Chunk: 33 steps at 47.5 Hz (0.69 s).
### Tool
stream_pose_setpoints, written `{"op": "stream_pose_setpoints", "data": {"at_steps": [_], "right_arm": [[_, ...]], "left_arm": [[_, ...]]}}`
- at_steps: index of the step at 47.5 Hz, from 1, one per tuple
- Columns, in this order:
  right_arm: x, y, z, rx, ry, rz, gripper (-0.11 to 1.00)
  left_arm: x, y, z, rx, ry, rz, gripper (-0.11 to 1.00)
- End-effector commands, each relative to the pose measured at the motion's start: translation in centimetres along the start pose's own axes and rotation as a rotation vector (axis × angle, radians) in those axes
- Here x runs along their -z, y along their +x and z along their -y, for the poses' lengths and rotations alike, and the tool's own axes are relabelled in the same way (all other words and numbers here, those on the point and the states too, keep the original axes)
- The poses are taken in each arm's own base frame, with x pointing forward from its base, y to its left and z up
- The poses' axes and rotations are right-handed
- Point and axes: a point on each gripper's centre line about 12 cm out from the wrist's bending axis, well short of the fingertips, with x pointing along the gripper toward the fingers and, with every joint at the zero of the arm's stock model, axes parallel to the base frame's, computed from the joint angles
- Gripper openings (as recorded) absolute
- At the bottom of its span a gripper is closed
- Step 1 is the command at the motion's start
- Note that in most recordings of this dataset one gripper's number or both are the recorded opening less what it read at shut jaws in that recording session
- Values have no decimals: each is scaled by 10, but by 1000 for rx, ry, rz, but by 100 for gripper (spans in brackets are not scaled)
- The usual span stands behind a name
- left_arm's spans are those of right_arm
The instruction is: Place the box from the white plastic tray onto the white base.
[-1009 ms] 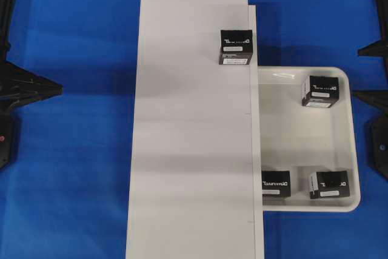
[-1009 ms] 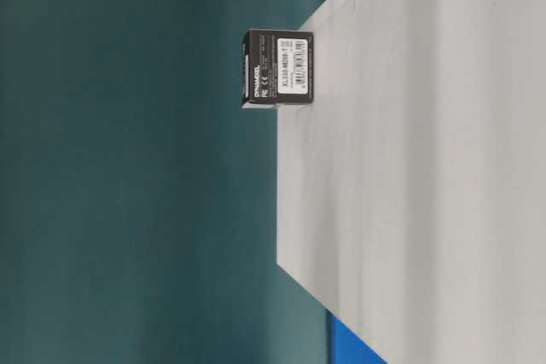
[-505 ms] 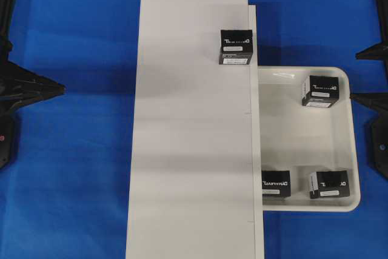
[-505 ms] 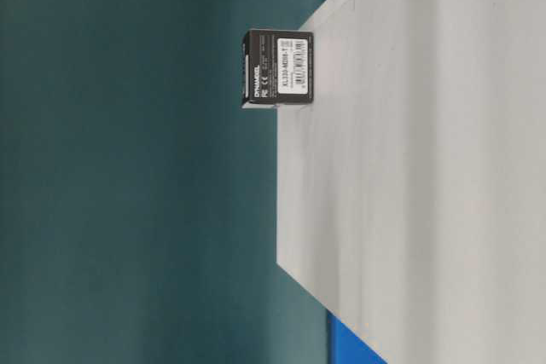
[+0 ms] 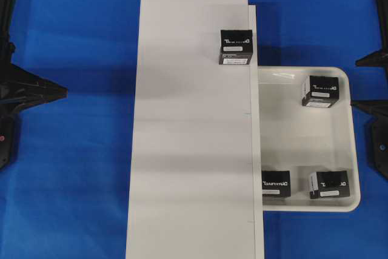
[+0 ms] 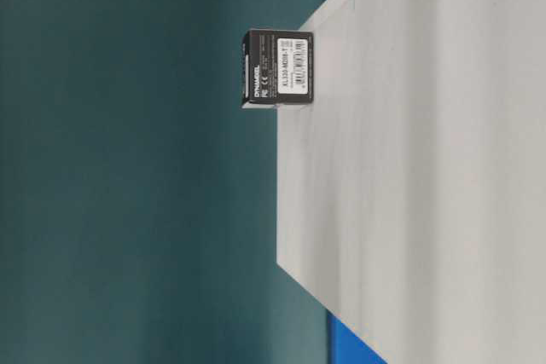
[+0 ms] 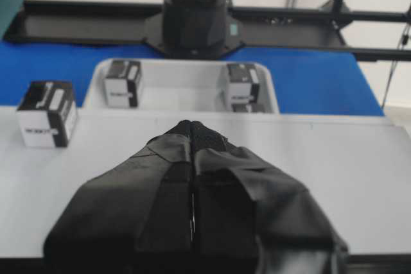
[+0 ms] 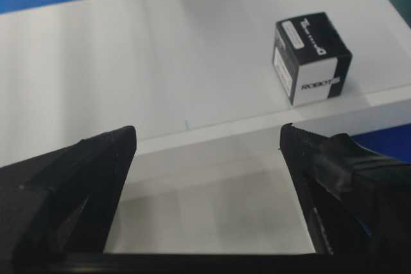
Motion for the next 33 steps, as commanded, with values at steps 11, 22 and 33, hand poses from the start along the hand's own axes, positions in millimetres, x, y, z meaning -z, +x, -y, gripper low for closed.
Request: {"op": "stream_pose_setpoints", "data": {"at_steps": [11,22,33], "right_arm": [[-3,0,-1,-3,4,12,98],[-5,0,-1,-5,3,34,98],[-8,-2,-3,-20,-1,49,98]], "left_arm": [[-4,1,0,0,5,14,-7],[-5,1,0,0,-5,18,-7],[-5,1,0,2,-9,20,-7]]}}
